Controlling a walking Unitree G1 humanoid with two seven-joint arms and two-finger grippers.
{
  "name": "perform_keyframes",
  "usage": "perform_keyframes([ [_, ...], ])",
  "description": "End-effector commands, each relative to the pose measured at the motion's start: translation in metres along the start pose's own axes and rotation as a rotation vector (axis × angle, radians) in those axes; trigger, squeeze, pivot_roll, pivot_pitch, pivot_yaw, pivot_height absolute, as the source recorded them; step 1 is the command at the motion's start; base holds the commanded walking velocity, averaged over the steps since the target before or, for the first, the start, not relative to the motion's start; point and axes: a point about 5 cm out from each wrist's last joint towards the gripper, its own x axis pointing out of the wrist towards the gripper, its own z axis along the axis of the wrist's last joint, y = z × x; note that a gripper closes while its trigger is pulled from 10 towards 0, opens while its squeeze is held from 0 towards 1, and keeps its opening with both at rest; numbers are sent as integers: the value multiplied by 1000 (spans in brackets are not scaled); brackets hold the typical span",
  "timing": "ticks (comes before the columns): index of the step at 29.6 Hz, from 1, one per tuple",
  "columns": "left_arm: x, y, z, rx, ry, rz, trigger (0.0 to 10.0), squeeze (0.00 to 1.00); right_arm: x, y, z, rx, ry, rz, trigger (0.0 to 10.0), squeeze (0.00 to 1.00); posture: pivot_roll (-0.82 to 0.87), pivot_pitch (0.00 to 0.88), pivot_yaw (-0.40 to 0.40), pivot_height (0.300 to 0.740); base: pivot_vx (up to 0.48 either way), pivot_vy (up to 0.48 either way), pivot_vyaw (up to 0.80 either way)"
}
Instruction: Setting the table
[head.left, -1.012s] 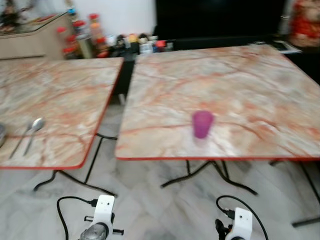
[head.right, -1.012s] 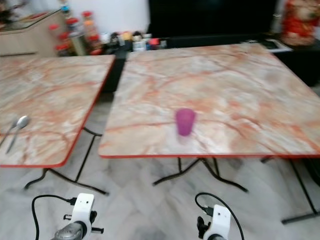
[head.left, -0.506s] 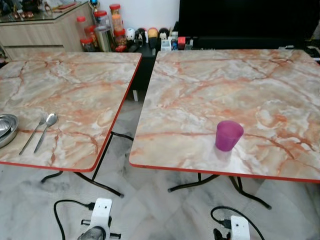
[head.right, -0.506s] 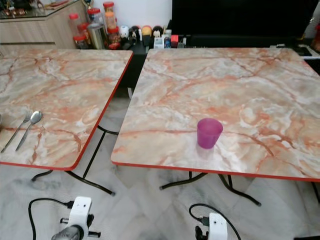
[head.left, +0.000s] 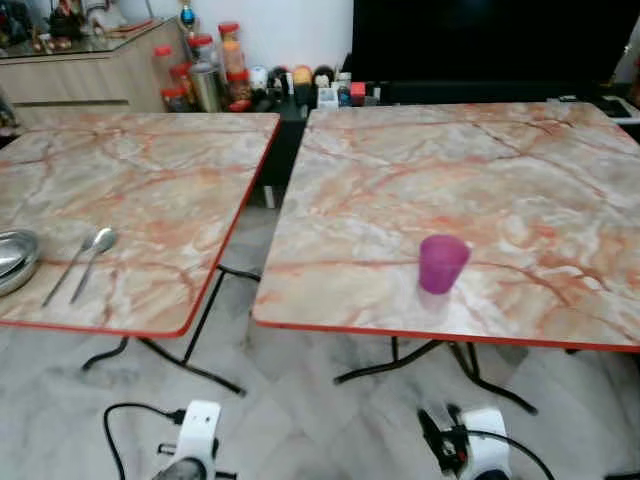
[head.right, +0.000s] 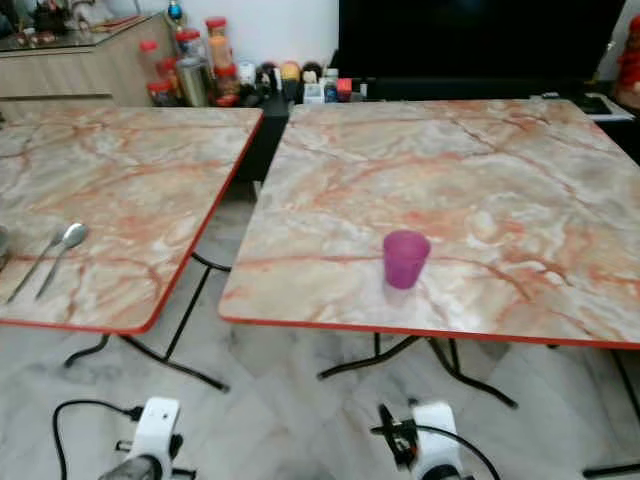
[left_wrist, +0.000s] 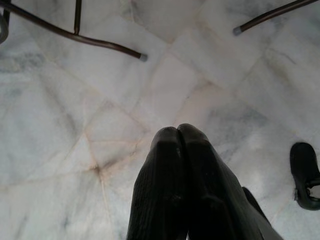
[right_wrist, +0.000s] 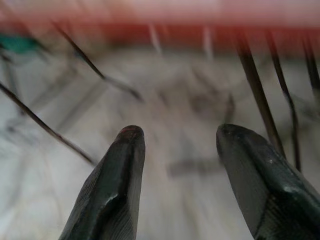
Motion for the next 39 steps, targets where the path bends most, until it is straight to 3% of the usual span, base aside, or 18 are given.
perform_keyframes([
  [1, 0, 2, -2, 11, 18, 0, 10000, 0, 0, 10, 19, -10, -33, 101, 10000, 0, -154, 0, 60, 740, 0, 0, 0],
  [6, -1, 2, -3, 4, 16, 2, 10000, 0, -10, 21, 47, -33, -95, 236, 10000, 0, -154, 0, 56, 740, 0, 0, 0],
  [8, -1, 3, -4, 2, 18, 3, 10000, 0, -8, 20, 73, -15, -174, 235, 10000, 0, -158, 0, 57, 740, 0, 0, 0],
  [10, -1, 3, -5, 1, 18, 3, 10000, 0, -7, 19, 83, -10, -205, 226, 10000, 0, -158, 0, 57, 740, 0, 0, 0],
  [11, -1, 2, -5, -3, 17, 3, 10000, 0, 3, 15, 105, 21, -279, 179, 10000, 0, -161, 0, 58, 740, 0, 0, 0],
  [12, -1, 2, -5, -3, 16, 3, 10000, 0, 4, 15, 110, 31, -288, 170, 10000, 0, -161, 0, 58, 740, 0, 0, 0],
  [17, -1, 0, -2, -12, 1, 8, 10000, 0, 49, 8, 177, 1, -491, -3, 10000, 0, -151, 0, 64, 740, 0, 0, 0],
  [18, -1, 1, -1, -14, -3, 10, 10000, 0, 53, 8, 181, 7, -503, -10, 10000, 0, -151, 0, 64, 740, 0, 0, 0],
  [21, 1, 2, 4, -20, -13, 15, 10000, 0, 74, 12, 199, -5, -494, -61, 10000, 0, -139, 0, 66, 740, 0, 0, 0],
  [25, 2, 2, 7, -21, -18, 16, 10000, 0, 89, 17, 208, 2, -442, -86, 10000, 0, -129, 0, 67, 740, 0, 0, 0],
  [27, 2, 3, 8, -28, -18, 19, 10000, 0, 109, 25, 210, -3, -327, -114, 10000, 0, -120, 0, 65, 740, 0, 0, 0],
  [28, 2, 3, 8, -28, -18, 19, 10000, 0, 109, 25, 210, -3, -327, -114, 10000, 0, -120, 0, 65, 740, 0, 0, 0],
  [29, 2, 3, 8, -29, -16, 18, 10000, 0, 114, 27, 210, -37, -294, -127, 10000, 302, -120, 0, 64, 740, 0, 0, 0],
  [30, 2, 3, 7, -30, -13, 16, 10000, 0, 122, 28, 208, -56, -246, -145, 10000, 1000, -114, 0, 62, 740, 0, 0, 0],
  [39, 1, 2, 2, -38, 7, 3, 10000, 0, 132, 23, 207, -74, -162, -247, 10000, 1000, -106, 0, 63, 740, 0, 0, 0],
])
